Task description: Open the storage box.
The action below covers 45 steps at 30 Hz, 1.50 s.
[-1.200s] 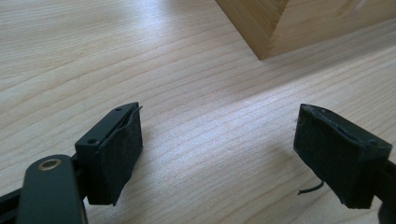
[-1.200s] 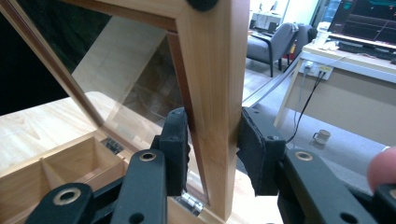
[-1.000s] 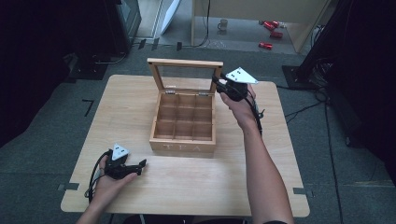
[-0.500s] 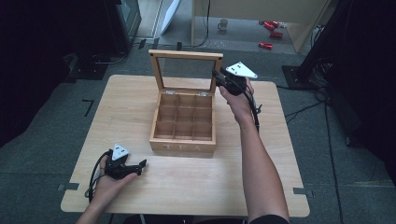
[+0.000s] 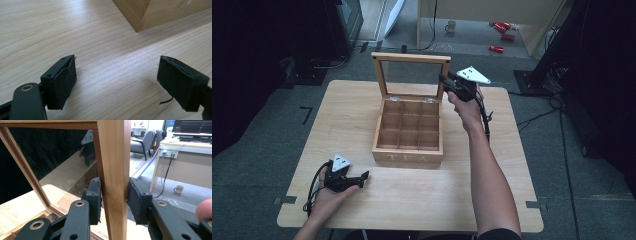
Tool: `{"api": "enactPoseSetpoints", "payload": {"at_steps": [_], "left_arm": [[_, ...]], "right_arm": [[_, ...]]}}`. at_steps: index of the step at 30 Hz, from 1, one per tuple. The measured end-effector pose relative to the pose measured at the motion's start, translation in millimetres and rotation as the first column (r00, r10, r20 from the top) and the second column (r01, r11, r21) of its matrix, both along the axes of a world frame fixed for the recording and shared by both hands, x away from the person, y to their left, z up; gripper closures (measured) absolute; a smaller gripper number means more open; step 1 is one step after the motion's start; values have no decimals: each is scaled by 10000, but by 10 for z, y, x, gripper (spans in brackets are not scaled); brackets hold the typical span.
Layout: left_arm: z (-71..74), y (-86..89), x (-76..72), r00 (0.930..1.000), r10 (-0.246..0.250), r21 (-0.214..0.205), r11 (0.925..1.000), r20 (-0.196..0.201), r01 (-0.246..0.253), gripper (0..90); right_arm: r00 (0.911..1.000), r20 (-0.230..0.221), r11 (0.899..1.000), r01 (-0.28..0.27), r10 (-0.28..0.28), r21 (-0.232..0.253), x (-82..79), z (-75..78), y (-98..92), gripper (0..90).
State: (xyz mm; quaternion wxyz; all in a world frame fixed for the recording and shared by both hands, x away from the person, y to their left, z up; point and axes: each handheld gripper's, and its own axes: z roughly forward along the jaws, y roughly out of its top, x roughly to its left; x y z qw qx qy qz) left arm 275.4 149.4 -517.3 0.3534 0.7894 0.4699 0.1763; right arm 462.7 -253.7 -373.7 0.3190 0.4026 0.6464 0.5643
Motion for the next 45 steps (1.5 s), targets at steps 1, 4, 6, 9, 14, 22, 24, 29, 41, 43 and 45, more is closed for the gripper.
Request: {"api": "enactPoseSetpoints", "payload": {"at_steps": [1, 4, 6, 9, 14, 22, 24, 29, 41, 43, 45], "left_arm": [[0, 0, 0, 10000, -1, 3, 10000, -2, 1, 164], [0, -1, 0, 10000, 2, 8, 10000, 1, -2, 164], [0, -1, 0, 10000, -4, 5, 10000, -2, 4, 164], [0, 0, -1, 10000, -13, -17, 10000, -2, 13, 164], [-1, 1, 0, 10000, -44, -41, 10000, -3, 44, 164], [1, 2, 1, 9999, -112, -47, 9999, -29, 112, 164], [0, 2, 1, 9999, -130, -50, 9999, -24, 130, 165], [0, 0, 1, 9999, -156, -60, 9999, -24, 156, 166], [1, -3, 3, 9997, -224, -50, 9997, -35, 224, 167], [2, -3, 4, 9997, -244, -59, 9997, -41, 244, 167], [1, -3, 4, 9997, -245, -70, 9997, -28, 245, 167]], "right_arm": [[10000, -30, 10000, -11, 11, 42, -1, -2, -1, 652], [10000, -53, 9998, -28, 29, 171, 6, -13, -4, 647], [10000, -66, 9997, -16, 18, 245, 11, -20, -5, 644], [9999, -163, 9993, -39, 46, 385, 24, -50, -7, 633], [9993, -375, 9996, -86, 96, 261, 64, -161, 3, 617], [9965, -832, 9999, -99, 105, 81, 185, -374, 31, 579], [9961, -879, 10000, -23, 26, 33, 227, -435, 38, 584], [9962, -771, 9991, 418, -407, 119, 305, -485, 55, 624], [9845, -1256, 9896, 1308, -1226, 593, 487, -521, 90, 671], [9832, -1336, 9888, 1340, -1243, 661, 497, -521, 90, 671], [9781, -1623, 9862, 1446, -1302, 802, 543, -517, 92, 670]]}}
